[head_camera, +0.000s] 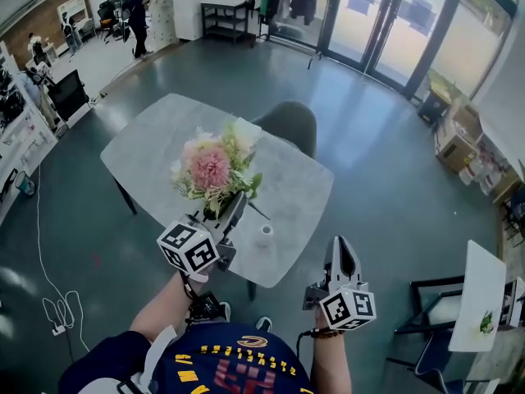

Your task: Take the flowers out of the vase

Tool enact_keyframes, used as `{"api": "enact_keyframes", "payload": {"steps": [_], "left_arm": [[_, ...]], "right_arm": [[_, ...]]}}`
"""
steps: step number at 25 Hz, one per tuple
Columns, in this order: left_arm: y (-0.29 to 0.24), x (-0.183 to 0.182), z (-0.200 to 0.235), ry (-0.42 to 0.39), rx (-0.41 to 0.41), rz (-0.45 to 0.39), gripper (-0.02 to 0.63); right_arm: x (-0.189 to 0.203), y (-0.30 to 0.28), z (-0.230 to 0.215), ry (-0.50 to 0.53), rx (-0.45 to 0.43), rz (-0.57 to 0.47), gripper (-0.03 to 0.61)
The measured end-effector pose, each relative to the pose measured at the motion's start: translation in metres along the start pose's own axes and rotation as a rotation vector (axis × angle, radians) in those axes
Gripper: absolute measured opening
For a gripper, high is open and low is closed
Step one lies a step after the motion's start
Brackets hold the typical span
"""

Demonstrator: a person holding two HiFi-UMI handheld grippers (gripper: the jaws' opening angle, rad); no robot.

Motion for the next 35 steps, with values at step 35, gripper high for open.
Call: {"api": "enact_keyframes", "payload": {"steps": [35], "left_arm": [[-0.0027,0.0014,0.0022,0.011,0.024,0.01,0.041]], "right_arm": [[0.0058,-0.0015,0.0013,-0.016,0.009,0.009,0.015]]}}
Point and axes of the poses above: the fingertips, and each gripper's own axes: y backward along the fingers, z to its left, x out of its underside, the point moved 3 cm from there along y, backward along the fingers, and after that the axes turned 6 degrees about -y, right-handed, at the moved point
